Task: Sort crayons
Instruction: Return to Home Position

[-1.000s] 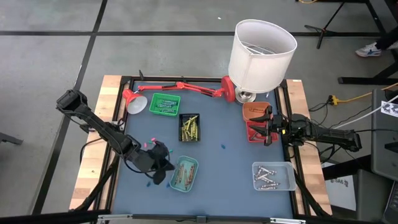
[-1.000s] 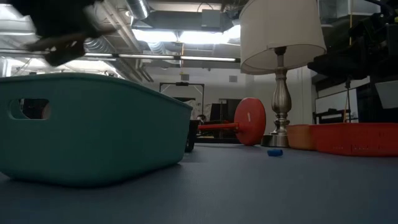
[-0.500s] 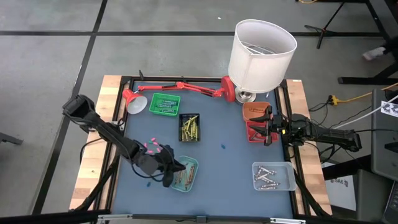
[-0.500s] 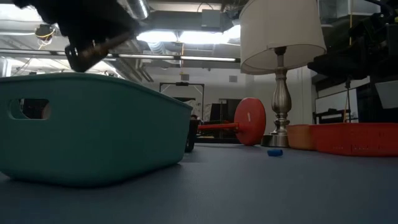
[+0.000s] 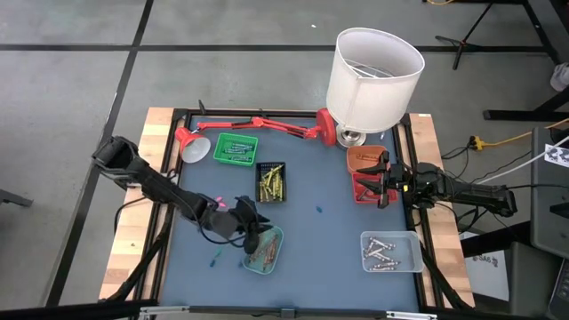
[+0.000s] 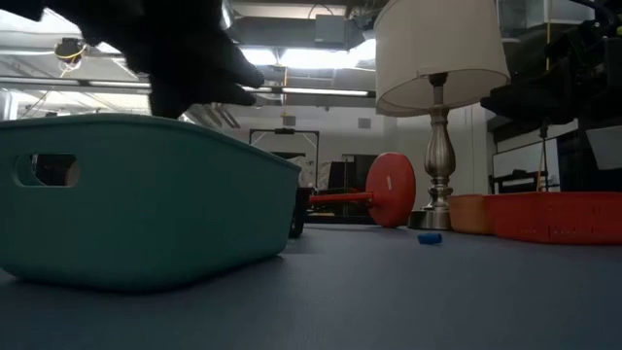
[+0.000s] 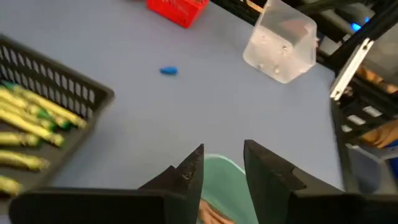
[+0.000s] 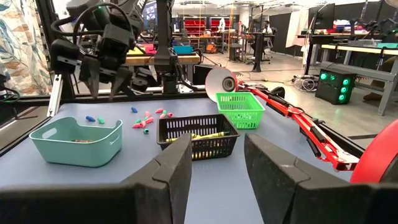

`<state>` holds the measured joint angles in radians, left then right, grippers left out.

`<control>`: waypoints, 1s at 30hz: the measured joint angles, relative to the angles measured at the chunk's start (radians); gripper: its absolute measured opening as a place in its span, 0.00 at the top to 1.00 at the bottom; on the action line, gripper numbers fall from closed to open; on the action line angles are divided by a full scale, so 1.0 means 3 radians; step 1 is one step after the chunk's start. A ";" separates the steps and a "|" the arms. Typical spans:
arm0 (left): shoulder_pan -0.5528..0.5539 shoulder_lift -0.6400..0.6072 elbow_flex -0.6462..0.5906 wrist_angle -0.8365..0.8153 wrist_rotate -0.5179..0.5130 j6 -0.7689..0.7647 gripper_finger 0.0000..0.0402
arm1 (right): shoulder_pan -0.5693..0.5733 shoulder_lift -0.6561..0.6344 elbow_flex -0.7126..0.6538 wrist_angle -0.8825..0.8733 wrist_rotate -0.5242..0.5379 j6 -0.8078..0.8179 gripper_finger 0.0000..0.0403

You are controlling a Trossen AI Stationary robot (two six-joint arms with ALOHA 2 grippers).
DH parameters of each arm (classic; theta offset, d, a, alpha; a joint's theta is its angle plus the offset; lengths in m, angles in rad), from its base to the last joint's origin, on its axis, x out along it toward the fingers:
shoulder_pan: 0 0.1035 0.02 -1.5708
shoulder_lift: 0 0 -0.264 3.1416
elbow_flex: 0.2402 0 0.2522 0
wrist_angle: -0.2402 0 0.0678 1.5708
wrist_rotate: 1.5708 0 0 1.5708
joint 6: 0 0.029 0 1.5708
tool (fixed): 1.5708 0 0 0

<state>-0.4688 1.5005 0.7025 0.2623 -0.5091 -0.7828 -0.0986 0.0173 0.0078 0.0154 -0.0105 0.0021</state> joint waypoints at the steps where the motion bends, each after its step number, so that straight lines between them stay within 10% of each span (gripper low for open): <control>1: 0.0029 0.0000 0.0000 0.0015 -0.0001 0.0098 0.75 | 0.0000 -0.0001 -0.0001 0.0000 -0.0001 -0.0001 0.63; 14: 0.0673 -0.0633 0.0001 0.0707 0.0557 0.1994 0.94 | 0.0000 0.0000 0.0000 0.0000 0.0000 0.0000 0.63; 20: 0.1040 -0.1344 0.0001 0.0228 0.1059 0.2550 0.99 | 0.0001 -0.0001 0.0000 0.0000 0.0000 0.0000 0.63; 30: 0.1267 -0.2697 -0.0048 -0.1053 0.0956 0.2758 1.00 | 0.0001 0.0000 -0.0001 0.0000 -0.0001 0.0000 0.63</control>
<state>-0.0887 0.6916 0.6880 -0.0535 -0.2222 0.0447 -0.0982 0.0174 0.0074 0.0154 -0.0109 0.0021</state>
